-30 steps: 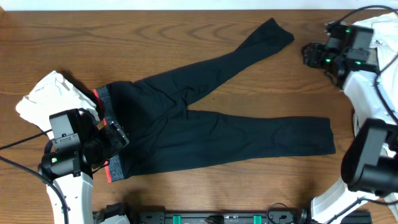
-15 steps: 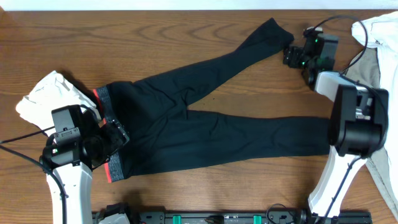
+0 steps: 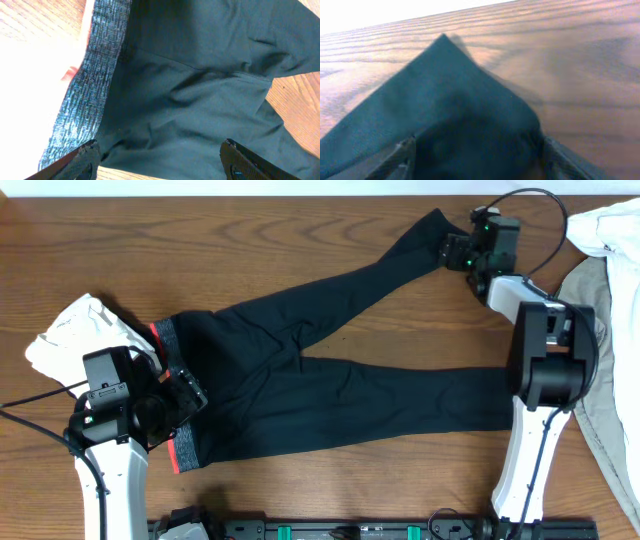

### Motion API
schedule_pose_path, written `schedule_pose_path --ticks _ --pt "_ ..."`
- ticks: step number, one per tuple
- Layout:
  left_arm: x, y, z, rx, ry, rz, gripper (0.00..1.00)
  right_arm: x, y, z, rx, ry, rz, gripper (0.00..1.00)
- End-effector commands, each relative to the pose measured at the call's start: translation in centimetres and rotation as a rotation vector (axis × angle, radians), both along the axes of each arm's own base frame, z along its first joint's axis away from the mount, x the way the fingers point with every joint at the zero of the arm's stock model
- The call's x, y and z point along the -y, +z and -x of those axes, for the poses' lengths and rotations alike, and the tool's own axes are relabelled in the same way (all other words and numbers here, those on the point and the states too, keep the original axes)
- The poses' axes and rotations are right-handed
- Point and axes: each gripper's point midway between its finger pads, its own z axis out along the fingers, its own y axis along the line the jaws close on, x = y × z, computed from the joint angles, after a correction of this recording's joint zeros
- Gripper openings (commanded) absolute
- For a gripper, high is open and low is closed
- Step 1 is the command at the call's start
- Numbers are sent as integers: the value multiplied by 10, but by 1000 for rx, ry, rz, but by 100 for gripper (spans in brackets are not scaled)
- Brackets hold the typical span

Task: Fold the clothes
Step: 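Grasp the upper leg cuff with the right gripper and pull it right, then grasp the waistband top with the left gripper and the leggings middle with the right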

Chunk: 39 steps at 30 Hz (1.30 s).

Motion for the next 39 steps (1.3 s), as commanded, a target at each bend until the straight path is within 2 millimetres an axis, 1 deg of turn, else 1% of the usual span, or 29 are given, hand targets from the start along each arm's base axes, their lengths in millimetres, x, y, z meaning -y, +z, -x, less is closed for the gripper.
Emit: schedule_pose_path --ticks 1,2,4,5,6,8,10,13,18,20,23,24,26,29,30,32,34,36,39 --pt "-4 2 -1 3 -6 -23 79 -12 -51 19 -131 -6 -23 62" --pt "-4 2 -1 3 -6 -23 79 -12 -53 21 -144 -12 -20 53" --pt "-4 2 -1 3 -6 -23 79 -9 -58 26 -170 -24 -12 17" --pt "-4 1 -1 3 -6 -23 79 -7 -60 28 -184 -30 -11 5" --pt "-4 1 -1 3 -6 -23 79 -5 -63 31 -202 -33 -10 1" --pt "-4 1 -1 2 -6 -23 79 0 -64 37 -234 -45 -8 1" --pt "-4 2 -1 3 -6 -23 79 10 -61 43 -263 -68 2 1" --pt "-4 2 -1 3 -6 -23 79 35 -42 52 -295 -137 42 1" --pt "-4 2 -1 8 -20 -30 79 94 17 71 -306 -301 131 1" --pt "-4 2 -2 14 -30 -36 79 114 41 79 -299 -338 144 1" --pt "-5 3 -5 25 -30 -39 79 137 65 92 -297 -375 146 1" --pt "-5 4 -6 30 -30 -41 79 145 69 98 -304 -389 144 1" --pt "-6 5 -8 41 -30 -45 79 156 72 108 -328 -411 139 2" --pt "-8 8 -16 75 -30 -56 79 169 64 126 -395 -436 129 1" --pt "-9 9 -19 89 -33 -60 78 170 61 131 -415 -439 127 4" --pt "-6 12 -28 122 -56 -71 77 167 56 138 -453 -433 122 17" --pt "0 12 -37 145 -90 -78 76 164 53 143 -480 -422 124 24" --pt "9 10 -48 162 -131 -79 74 158 50 148 -508 -407 119 28" --pt "24 1 -63 166 -189 -74 73 153 49 157 -545 -397 114 29"
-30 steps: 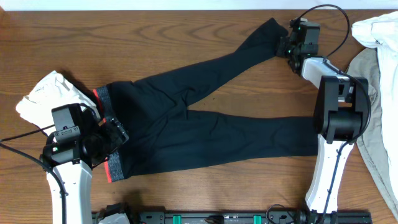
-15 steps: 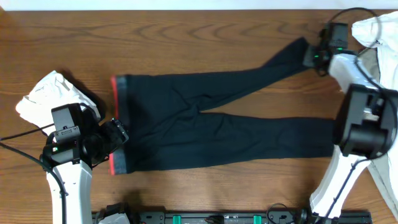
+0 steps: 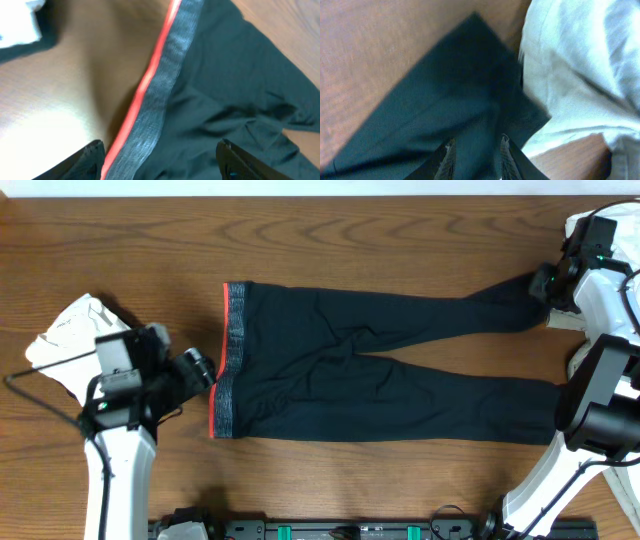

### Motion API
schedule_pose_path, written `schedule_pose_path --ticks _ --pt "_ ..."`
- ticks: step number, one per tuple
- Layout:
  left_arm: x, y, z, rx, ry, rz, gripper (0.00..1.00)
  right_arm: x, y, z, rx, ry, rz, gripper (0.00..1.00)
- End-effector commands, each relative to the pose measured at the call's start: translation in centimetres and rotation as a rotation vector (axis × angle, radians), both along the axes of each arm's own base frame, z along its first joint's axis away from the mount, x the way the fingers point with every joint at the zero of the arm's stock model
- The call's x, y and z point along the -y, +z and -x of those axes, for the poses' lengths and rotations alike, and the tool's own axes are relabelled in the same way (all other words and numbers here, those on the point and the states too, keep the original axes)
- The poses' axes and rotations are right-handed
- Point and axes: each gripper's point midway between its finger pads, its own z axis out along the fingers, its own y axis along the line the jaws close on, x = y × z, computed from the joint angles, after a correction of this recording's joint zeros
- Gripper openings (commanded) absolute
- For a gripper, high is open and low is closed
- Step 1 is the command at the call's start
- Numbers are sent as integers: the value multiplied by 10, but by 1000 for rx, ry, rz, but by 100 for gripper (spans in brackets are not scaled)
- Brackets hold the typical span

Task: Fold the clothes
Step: 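Grasp the waistband top with the left gripper and the leggings middle with the right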

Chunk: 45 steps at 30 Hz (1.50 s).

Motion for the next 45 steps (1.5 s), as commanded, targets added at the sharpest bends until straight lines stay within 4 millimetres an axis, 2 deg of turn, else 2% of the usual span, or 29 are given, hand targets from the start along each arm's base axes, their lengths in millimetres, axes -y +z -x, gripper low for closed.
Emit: schedule_pose_path --ticks 1,4,8,11,12,14,15,17,21,23,28,32,36,39,45 --pt "14 -11 -13 -22 -71 -9 72 -7 6 6 -19 14 -7 29" --pt "19 -17 -29 -51 -95 -6 71 -8 23 12 -9 14 -3 29" --pt "17 -15 -60 -64 -115 -12 66 -11 72 18 66 23 19 31" --pt "25 -18 -81 -72 -170 -28 65 -24 112 30 121 61 0 30" --pt "29 -21 -87 -75 -196 -35 62 -30 122 36 131 83 -8 30" --pt "37 -27 -97 -81 -233 -45 50 -40 136 49 131 101 -32 29" --pt "40 -32 -101 -91 -242 -48 44 -46 141 57 121 108 -43 27" --pt "47 -44 -106 -109 -260 -46 38 -59 146 77 81 125 -84 23" --pt "56 -74 -111 -154 -285 -41 38 -98 139 110 -38 241 -208 22" --pt "59 -85 -114 -161 -294 -42 38 -115 132 120 -86 304 -251 22" --pt "68 -107 -127 -143 -316 -46 38 -166 109 139 -174 470 -343 22" --pt "76 -125 -133 -141 -334 -47 38 -201 92 153 -238 564 -353 22" --pt "80 -146 -139 -143 -341 -48 38 -245 79 169 -289 696 -362 21" --pt "80 -152 -147 -118 -337 -50 38 -281 73 183 -310 811 -364 22" --pt "81 -143 -170 -12 -334 -61 38 -341 62 195 -271 955 -347 24"
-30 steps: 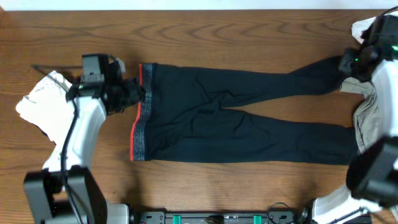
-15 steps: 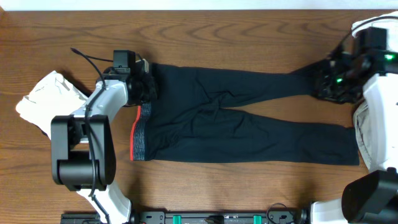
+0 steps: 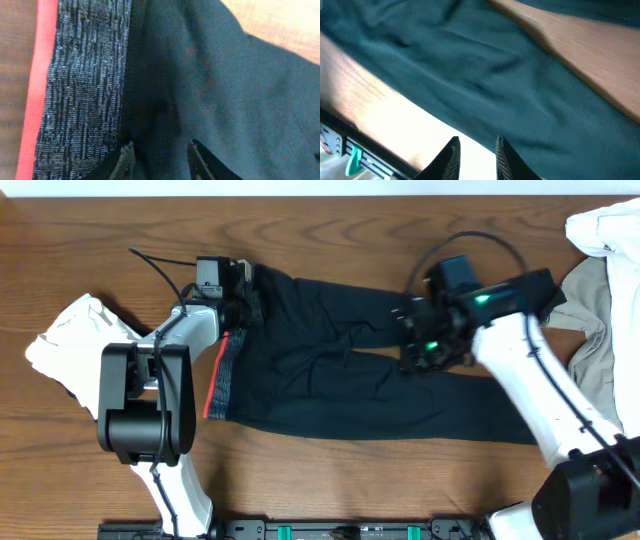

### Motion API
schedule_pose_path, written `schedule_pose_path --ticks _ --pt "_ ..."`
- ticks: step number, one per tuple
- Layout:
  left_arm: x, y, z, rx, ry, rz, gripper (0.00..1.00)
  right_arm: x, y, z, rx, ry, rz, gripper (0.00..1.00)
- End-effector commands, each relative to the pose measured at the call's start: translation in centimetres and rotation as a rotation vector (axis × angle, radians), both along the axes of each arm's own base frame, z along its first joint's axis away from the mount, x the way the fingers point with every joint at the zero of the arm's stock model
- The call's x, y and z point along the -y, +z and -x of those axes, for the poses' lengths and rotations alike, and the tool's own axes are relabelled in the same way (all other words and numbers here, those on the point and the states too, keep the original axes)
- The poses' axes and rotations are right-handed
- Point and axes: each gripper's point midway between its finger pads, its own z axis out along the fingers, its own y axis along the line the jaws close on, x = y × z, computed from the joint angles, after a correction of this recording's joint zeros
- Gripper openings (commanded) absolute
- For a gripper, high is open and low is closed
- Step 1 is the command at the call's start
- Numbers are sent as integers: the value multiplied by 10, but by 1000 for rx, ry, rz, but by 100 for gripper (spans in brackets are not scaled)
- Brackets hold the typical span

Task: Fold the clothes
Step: 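Grasp the waistband top with the left gripper and the leggings middle with the right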

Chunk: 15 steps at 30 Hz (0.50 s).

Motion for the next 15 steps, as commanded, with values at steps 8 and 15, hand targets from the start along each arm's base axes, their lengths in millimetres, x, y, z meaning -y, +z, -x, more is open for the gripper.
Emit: schedule_pose_path --ticks 8,15 --pt "-31 -36 13 -84 84 -167 38 -53 -26 25 15 110 -35 27" --pt "-58 -41 22 -145 176 -187 38 -23 -49 23 25 29 111 27"
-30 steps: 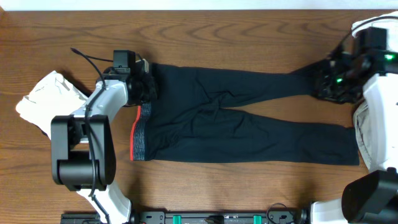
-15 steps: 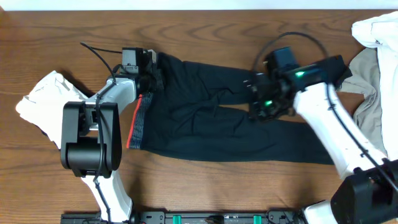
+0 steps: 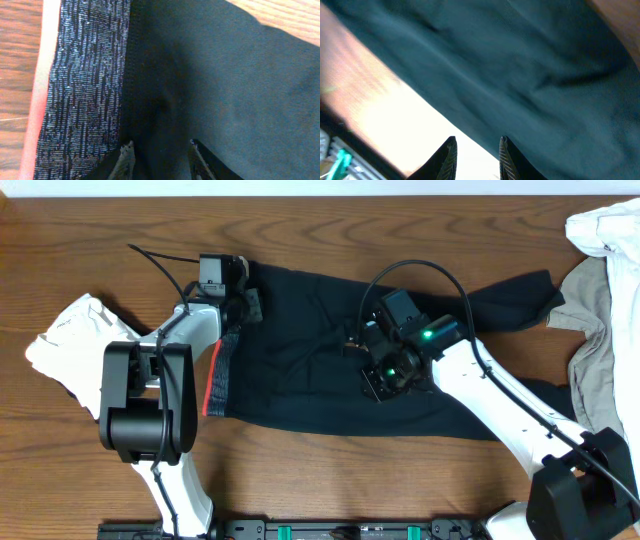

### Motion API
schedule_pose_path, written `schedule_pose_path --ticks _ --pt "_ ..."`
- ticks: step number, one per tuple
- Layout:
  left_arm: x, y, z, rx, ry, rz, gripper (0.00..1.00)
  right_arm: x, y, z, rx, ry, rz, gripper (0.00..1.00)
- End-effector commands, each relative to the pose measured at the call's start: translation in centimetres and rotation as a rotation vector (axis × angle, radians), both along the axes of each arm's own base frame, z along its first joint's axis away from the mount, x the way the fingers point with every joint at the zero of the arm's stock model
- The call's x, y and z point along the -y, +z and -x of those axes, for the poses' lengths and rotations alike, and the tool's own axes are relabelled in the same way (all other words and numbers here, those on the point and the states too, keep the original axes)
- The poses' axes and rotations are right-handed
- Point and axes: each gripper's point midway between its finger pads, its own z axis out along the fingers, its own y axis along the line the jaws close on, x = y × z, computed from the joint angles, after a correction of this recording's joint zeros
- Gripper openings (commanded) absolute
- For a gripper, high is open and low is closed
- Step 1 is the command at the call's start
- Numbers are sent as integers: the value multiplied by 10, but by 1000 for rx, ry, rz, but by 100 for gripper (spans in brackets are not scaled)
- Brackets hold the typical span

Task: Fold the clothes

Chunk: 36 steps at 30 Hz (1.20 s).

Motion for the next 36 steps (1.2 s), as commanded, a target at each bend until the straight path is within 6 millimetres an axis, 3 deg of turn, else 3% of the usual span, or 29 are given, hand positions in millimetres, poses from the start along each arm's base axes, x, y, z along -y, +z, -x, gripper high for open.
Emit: schedule_pose_path --ticks 1,4,6,10,15,18,21,24,28,30,36 --pt "-43 -38 25 -135 142 -72 39 22 -14 -5 11 -88 109 27" --pt "-49 -38 29 -160 181 -25 40 31 -20 -7 9 -134 131 27" --pt "-45 -35 29 -163 166 30 49 34 -22 -9 6 -159 131 27" --pt "-36 -20 25 -135 139 98 56 41 -23 -12 0 -198 130 27" --pt "-31 26 20 -51 115 125 66 53 -23 -18 2 -242 148 27" --pt "-30 64 32 -28 110 126 75 69 -24 -23 -5 -318 175 27" --pt "-29 90 59 -67 113 125 88 85 -24 -27 -21 -377 183 28" --pt "-36 98 96 -166 142 81 100 105 -25 -29 -46 -440 193 29" --pt "-61 85 156 -401 260 -63 98 138 -26 -28 -95 -542 210 28" --pt "-64 77 182 -508 301 -84 98 154 -26 -26 -120 -591 217 28" --pt "-63 47 229 -683 443 -67 98 188 -26 -25 -153 -692 218 27"
